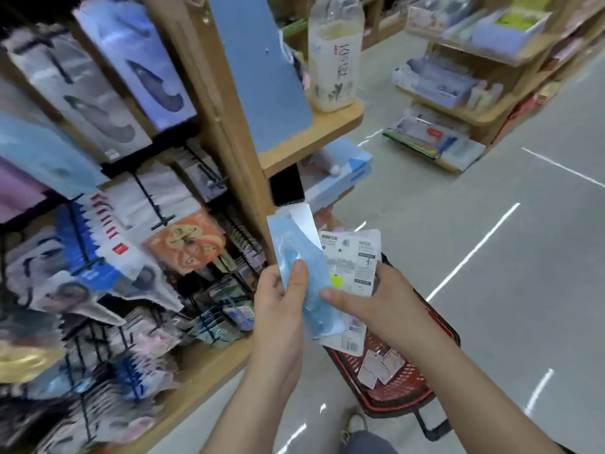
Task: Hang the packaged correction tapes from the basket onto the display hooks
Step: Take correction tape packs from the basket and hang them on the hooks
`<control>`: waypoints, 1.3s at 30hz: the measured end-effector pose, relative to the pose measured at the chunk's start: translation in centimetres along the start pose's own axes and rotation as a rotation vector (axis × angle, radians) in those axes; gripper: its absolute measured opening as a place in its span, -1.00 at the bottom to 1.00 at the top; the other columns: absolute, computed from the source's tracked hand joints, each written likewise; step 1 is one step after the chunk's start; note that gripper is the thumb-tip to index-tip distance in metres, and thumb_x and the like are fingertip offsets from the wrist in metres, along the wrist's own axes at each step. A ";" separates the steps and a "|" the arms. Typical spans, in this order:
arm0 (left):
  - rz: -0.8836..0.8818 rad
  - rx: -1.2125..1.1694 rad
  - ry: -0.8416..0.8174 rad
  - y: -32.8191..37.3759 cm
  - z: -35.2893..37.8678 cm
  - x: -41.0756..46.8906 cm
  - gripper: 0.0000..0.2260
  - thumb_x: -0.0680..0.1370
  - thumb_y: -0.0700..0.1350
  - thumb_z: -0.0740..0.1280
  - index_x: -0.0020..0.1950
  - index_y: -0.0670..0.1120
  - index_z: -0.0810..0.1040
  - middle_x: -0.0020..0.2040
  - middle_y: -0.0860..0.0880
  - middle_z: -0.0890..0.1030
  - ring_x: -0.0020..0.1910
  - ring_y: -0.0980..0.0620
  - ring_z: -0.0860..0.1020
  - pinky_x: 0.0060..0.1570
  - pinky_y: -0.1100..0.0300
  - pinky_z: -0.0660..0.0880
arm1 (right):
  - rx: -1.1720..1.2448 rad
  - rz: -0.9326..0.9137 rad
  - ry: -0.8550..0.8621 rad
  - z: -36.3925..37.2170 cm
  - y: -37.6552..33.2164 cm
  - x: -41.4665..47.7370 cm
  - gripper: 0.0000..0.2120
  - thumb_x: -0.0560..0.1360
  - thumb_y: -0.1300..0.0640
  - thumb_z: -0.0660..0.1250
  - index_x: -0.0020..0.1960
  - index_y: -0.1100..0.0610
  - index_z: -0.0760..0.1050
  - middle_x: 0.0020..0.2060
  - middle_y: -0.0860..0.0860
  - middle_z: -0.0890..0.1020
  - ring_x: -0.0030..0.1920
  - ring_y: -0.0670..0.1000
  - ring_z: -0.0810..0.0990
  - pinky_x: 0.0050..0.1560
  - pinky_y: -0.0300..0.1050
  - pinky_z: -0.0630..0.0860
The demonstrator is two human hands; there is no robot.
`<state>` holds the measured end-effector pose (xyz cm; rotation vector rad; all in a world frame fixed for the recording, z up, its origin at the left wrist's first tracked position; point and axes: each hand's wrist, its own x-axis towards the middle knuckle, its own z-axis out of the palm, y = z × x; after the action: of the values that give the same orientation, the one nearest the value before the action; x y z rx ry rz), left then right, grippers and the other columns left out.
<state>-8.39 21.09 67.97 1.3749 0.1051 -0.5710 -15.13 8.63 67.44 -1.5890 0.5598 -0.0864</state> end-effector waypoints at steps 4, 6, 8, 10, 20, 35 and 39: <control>0.039 -0.077 0.025 3.7 -5.8 -2.2 -0.79 0.52 -0.03 0.37 0.05 -0.13 0.55 -0.03 -0.14 0.69 -0.14 -0.05 0.67 -0.11 -0.04 0.64 | 0.028 -0.017 -0.116 5.1 -2.7 -0.6 -0.74 0.42 0.18 0.53 0.09 0.01 0.64 -0.05 -0.12 0.74 -0.01 -0.10 0.71 0.05 -0.07 0.60; 0.103 -0.120 0.056 5.9 -9.4 -2.6 -0.89 0.58 -0.14 0.32 0.04 -0.15 0.57 -0.11 -0.09 0.69 -0.22 0.04 0.67 -0.29 0.16 0.62 | 0.004 -0.048 -0.167 7.9 -3.5 -1.1 -0.69 0.40 0.20 0.55 0.11 0.01 0.63 -0.01 -0.11 0.73 0.04 -0.07 0.70 0.14 0.03 0.60; 0.174 -0.135 0.064 8.1 -12.8 -2.9 -0.88 0.60 -0.16 0.30 0.06 -0.17 0.60 -0.10 -0.08 0.70 -0.17 0.02 0.67 -0.23 0.19 0.62 | -0.010 -0.084 -0.210 10.8 -4.2 -1.7 -0.67 0.39 0.20 0.56 0.11 -0.02 0.62 0.02 -0.10 0.73 0.07 -0.06 0.69 0.17 0.08 0.59; 0.228 -0.140 0.066 9.9 -15.7 -3.4 -0.88 0.59 -0.15 0.32 0.00 -0.17 0.62 -0.14 -0.06 0.71 -0.19 0.04 0.67 -0.20 0.18 0.61 | -0.012 -0.114 -0.242 13.7 -4.8 -2.3 -0.68 0.40 0.20 0.55 0.11 -0.01 0.62 0.02 -0.10 0.73 0.06 -0.06 0.70 0.17 0.09 0.59; 0.375 -0.130 0.068 15.2 -22.3 -3.7 -0.88 0.58 -0.15 0.34 -0.11 -0.14 0.62 -0.24 -0.07 0.68 -0.30 0.03 0.63 -0.25 0.16 0.59 | -0.048 -0.208 -0.326 21.7 -7.7 -3.5 -0.68 0.40 0.12 0.53 0.14 0.04 0.61 0.00 -0.14 0.73 0.03 -0.10 0.70 0.04 -0.10 0.62; 0.593 -0.113 0.338 21.0 -16.1 4.1 -0.85 0.59 -0.13 0.38 -0.17 -0.12 0.63 -0.25 -0.07 0.64 -0.27 0.02 0.59 -0.24 0.10 0.57 | 0.125 -0.272 -0.205 19.5 -10.7 4.3 -0.84 0.52 0.16 0.43 0.05 -0.05 0.60 -0.08 -0.25 0.72 -0.09 -0.22 0.69 -0.21 -0.32 0.57; 0.663 -0.078 0.435 21.5 -15.6 5.2 -0.93 0.55 -0.17 0.43 -0.13 -0.10 0.67 -0.28 -0.01 0.66 -0.28 0.06 0.61 -0.18 0.06 0.62 | 0.145 -0.261 -0.248 19.6 -10.9 5.9 -0.83 0.52 0.14 0.41 0.09 -0.04 0.60 -0.03 -0.22 0.72 -0.03 -0.19 0.69 -0.14 -0.28 0.59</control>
<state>9.58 35.95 81.75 1.3408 0.0158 0.2856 0.76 24.17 73.97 -1.4964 0.1482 -0.1203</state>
